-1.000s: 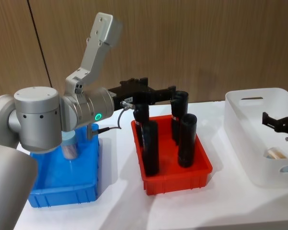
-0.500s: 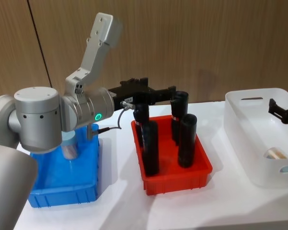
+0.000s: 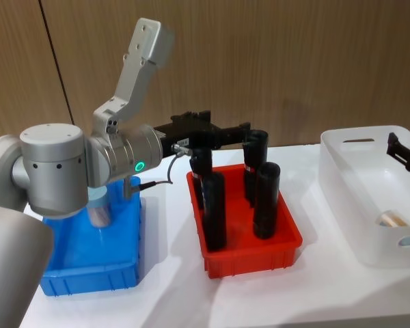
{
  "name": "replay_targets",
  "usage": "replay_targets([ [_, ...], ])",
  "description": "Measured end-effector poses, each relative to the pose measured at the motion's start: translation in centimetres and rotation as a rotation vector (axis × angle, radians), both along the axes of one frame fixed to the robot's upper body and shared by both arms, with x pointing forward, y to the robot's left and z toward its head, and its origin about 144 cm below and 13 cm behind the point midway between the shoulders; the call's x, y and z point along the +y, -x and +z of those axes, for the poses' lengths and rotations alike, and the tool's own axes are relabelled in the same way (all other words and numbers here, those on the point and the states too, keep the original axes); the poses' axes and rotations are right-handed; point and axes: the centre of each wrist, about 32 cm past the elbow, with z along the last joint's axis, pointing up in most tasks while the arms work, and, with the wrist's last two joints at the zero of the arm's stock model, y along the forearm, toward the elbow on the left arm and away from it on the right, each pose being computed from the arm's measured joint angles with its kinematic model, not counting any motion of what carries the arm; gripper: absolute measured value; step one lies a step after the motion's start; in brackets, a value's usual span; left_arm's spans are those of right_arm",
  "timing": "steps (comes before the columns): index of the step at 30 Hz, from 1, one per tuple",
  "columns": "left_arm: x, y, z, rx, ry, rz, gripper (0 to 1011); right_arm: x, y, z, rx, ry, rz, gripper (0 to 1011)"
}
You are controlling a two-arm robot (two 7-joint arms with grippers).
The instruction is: Pick the cotton swabs from the blue box and place them into the white box.
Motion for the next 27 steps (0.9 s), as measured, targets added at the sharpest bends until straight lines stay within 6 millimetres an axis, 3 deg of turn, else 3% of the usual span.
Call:
replay_targets([
  [10,0.1,0.3,-0.7,-0.015,-0.008,0.019,1004,0.7,0.5,-0.3,0.000,0.003,0.018,1001],
  [27,0.8,3.3,-5.9,-0.156,-0.077,0.164,1004,5.7,4.6,-2.1,0.002,-0.001,0.157,1001],
])
